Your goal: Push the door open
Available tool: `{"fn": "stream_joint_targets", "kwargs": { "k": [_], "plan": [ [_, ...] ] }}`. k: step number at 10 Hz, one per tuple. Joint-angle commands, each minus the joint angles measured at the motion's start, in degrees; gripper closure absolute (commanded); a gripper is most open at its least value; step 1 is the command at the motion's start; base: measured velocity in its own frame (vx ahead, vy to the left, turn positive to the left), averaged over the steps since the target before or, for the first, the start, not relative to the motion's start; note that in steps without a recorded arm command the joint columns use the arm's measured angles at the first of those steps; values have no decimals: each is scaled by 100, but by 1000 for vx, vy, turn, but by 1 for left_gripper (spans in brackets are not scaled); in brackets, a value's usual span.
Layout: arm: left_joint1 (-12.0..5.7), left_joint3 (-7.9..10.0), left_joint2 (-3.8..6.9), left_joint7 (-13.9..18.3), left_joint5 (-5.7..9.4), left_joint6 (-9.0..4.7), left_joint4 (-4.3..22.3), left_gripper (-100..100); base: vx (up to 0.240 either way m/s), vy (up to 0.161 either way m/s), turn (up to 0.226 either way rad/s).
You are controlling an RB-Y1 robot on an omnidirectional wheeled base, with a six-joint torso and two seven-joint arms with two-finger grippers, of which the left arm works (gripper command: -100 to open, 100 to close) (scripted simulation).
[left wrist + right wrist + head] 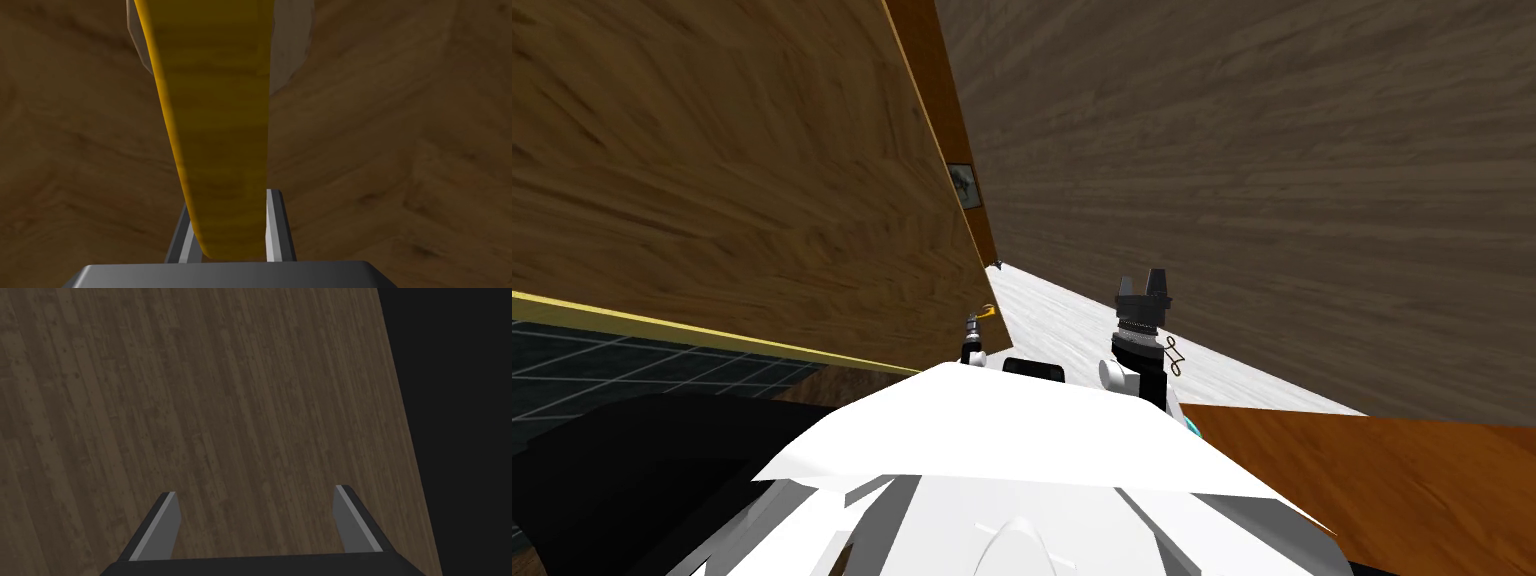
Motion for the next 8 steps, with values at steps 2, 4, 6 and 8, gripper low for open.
{"fn": "stream_joint_targets", "kwargs": {
  "k": [2,4,6,8],
  "plan": [
    [-66,205,-106,-72,91,-48,8,100,196,-60,100],
    [-66,282,-210,-104,127,-51,4,100,189,-46,73],
    [-66,346,-318,-130,158,-53,0,100,162,-61,54],
    [-3,528,-42,-151,250,-71,9,100,90,0,45]
  ]
}}
